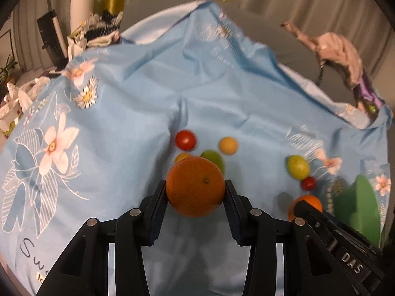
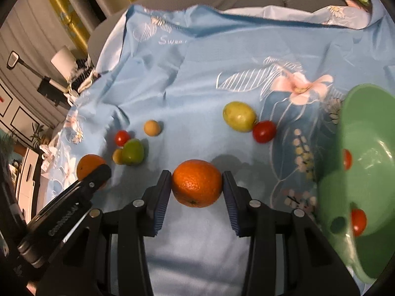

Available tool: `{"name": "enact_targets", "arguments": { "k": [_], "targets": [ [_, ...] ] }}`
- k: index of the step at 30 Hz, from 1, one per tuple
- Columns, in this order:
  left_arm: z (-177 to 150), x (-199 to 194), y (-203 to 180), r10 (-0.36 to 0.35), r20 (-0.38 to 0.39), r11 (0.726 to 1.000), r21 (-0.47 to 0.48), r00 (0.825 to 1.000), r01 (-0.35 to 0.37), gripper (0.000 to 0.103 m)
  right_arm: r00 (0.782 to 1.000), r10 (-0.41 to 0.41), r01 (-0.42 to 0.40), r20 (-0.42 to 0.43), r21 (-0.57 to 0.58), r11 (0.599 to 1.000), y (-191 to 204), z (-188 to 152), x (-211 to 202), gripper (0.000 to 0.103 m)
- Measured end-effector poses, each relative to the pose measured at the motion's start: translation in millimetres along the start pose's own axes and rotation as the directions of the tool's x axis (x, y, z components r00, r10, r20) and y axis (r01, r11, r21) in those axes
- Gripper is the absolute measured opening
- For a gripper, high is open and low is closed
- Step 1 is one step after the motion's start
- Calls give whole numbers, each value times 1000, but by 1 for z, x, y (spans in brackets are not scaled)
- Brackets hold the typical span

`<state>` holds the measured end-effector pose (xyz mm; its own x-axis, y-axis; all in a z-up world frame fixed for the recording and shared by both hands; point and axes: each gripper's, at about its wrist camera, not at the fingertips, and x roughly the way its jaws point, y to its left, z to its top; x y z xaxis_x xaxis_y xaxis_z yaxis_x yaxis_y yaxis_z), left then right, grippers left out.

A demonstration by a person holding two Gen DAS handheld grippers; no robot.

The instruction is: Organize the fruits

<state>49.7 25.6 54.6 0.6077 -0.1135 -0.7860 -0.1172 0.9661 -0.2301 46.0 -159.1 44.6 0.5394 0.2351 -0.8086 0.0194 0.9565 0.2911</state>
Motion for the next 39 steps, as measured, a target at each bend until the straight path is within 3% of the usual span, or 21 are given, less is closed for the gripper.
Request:
{"name": "enact_targets", "arguments": {
  "k": [17,26,39],
  "targets": [
    [-1,-44,-30,-111,111,992,71,988,103,44,985,2,-10,170,45,999,-18,-8,-63,43],
    [-9,-49,-53,-123,118,985,134,985,107,44,977,13,-26,212,57,998,-30,-9,-80,43],
    [-16,-59,-107,-228,107,952,231,968,199,44,955,15,-54,296,123,991,-64,-11,-112,43]
  ]
}}
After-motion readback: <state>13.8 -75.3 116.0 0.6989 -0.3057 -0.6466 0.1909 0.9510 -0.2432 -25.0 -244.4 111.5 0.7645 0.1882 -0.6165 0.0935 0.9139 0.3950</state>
